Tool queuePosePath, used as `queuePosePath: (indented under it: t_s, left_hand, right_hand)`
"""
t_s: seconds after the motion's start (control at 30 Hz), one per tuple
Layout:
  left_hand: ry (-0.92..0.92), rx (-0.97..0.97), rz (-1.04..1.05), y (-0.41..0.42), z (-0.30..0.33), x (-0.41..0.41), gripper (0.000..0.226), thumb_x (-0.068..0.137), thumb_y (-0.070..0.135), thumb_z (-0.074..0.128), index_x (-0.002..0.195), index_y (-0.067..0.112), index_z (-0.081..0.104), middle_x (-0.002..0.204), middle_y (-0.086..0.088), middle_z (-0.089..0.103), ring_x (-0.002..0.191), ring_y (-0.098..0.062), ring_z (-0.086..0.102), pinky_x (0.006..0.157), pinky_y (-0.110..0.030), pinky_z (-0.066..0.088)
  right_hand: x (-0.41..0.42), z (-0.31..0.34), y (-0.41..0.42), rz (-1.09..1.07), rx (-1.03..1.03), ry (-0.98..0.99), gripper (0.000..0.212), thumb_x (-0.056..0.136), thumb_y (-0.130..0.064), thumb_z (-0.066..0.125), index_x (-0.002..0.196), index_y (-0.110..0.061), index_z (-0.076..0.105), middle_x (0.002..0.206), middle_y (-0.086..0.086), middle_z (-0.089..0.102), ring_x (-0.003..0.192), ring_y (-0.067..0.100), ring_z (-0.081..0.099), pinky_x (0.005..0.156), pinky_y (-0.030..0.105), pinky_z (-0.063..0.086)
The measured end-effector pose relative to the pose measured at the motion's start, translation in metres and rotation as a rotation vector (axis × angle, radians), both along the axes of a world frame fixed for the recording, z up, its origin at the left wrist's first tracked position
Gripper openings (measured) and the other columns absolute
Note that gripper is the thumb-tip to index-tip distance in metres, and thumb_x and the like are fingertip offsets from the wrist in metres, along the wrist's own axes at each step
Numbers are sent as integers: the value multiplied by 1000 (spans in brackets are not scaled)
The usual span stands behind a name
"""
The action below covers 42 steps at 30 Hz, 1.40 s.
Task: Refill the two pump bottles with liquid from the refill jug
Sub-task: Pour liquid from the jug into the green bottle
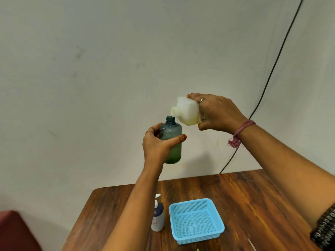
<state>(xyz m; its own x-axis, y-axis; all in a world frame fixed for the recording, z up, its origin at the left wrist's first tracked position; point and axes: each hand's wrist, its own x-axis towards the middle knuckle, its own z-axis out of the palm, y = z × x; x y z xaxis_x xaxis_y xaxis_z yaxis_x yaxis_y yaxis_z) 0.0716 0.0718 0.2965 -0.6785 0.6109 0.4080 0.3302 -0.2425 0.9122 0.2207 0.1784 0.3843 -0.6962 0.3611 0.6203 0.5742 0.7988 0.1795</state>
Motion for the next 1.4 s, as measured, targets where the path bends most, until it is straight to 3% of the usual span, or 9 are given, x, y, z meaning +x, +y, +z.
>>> queuePosePath:
  t_s: [0.33, 0.47, 0.63, 0.73, 0.87, 1.13, 1.27, 1.4]
  left_hand:
    - [-16, -11, -15, -7, -8, 1, 83, 58, 25, 89, 130, 17, 50, 122, 0, 58, 108, -18, 57, 85, -30, 54]
    - [-35, -21, -25, -10, -18, -2, 83, 58, 24, 89, 131, 16, 50, 122, -1, 58, 108, -18, 58, 83, -28, 54]
    - [-51, -69, -47, -16, -36, -7, 84, 54, 22, 91, 129, 14, 52, 121, -2, 61, 107, -18, 61, 88, -35, 56]
    - [-38, -112, -54, -22, -51, -8, 84, 54, 23, 91, 128, 13, 53, 120, -3, 62, 105, -17, 62, 86, -34, 56]
    - [-54, -155, -77, -35, -76, -3, 81, 56, 19, 89, 127, 14, 52, 117, 1, 62, 99, -9, 62, 76, -19, 55]
    - [-83, -227, -117, -58, -139, 17, 72, 59, 8, 88, 120, 17, 52, 105, 13, 59, 93, 0, 60, 71, -9, 52]
    - [-127, -277, -143, -69, -184, 23, 74, 57, 7, 89, 122, 13, 54, 116, 1, 62, 105, -11, 62, 83, -22, 55]
    - [-143, -366, -151, -81, -234, 34, 75, 59, 11, 88, 124, 14, 53, 121, 0, 61, 110, -13, 60, 91, -28, 53]
  right_hand:
    - [2, -26, 6, 45, -126, 90, 90, 64, -26, 79, 142, -20, 36, 132, -1, 55, 107, 23, 57, 75, 26, 45]
    - [7, -40, 8, 85, -306, 200, 87, 62, -26, 81, 138, -22, 39, 116, -1, 60, 93, 21, 59, 70, 28, 52]
    - [17, -69, 6, 115, -560, 448, 78, 62, -23, 83, 129, -17, 46, 100, -3, 57, 85, 16, 57, 61, 16, 45]
    - [25, -96, 4, 82, -750, 602, 69, 63, -20, 84, 123, -15, 49, 101, -3, 56, 86, 14, 54, 57, 10, 38]
    - [34, -142, -1, 74, -952, 721, 68, 64, -19, 85, 121, -15, 50, 106, 0, 59, 92, 15, 57, 61, 14, 43]
    - [47, -227, -26, -23, -1013, 820, 65, 59, -22, 86, 114, -16, 52, 107, 4, 61, 93, 17, 60, 65, 28, 55]
    - [59, -272, -41, -99, -1048, 858, 71, 59, -19, 87, 120, -17, 52, 112, 3, 59, 97, 15, 59, 65, 24, 55]
    - [75, -320, -58, -187, -1118, 906, 75, 61, -17, 86, 127, -18, 49, 115, 1, 58, 102, 16, 58, 68, 19, 51]
